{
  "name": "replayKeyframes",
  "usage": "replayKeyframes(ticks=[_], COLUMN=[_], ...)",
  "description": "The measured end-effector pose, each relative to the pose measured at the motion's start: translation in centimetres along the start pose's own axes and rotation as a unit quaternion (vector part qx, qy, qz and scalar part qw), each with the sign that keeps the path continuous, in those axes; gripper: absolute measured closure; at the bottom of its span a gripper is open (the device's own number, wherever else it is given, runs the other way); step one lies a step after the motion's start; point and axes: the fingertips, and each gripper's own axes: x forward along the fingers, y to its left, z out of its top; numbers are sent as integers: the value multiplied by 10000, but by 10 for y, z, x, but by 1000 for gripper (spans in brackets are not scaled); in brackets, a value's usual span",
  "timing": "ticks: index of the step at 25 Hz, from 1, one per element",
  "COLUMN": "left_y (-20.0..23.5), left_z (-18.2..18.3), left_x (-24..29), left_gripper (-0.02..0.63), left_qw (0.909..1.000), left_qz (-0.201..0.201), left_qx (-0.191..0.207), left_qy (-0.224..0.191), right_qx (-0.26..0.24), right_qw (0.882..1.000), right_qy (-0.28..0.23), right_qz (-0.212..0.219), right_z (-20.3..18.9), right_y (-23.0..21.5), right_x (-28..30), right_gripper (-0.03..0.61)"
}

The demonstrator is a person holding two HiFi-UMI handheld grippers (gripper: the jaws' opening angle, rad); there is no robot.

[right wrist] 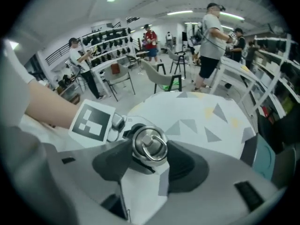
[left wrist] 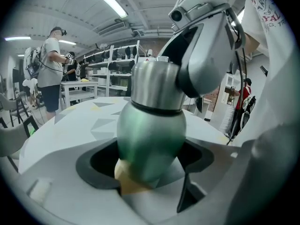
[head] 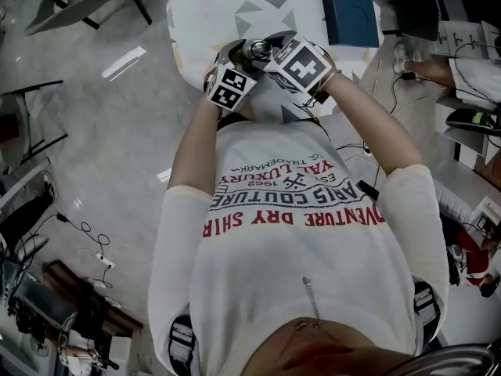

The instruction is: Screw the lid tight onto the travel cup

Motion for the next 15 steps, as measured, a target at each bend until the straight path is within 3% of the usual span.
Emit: replayKeyframes(ticks=[3, 6, 11, 13, 15], left_y=[-1, 0, 1, 0, -1], left_z=[1, 1, -1, -2, -1], left_x=[1, 2, 3, 3, 3], left_gripper=[227, 227, 227, 227, 227], left_qw=[10000, 10000, 10000, 10000, 10000], left_qz=[33, 34, 40, 30, 31], left_qx=[27, 9, -6, 5, 20], left_qy=[-12, 9, 35, 41, 34], right_qx=[285, 136, -1174, -1701, -2449], right_qw=[9992, 9993, 9930, 9850, 9688], right_qy=[-183, -322, -65, 12, 66], right_qz=[-233, -144, 127, 288, 380], right_z=[-1, -1, -9, -8, -2], right_y=[-1, -3, 4, 7, 10], right_x=[-1, -2, -4, -9, -14], right_gripper=[341, 341, 293, 291, 291])
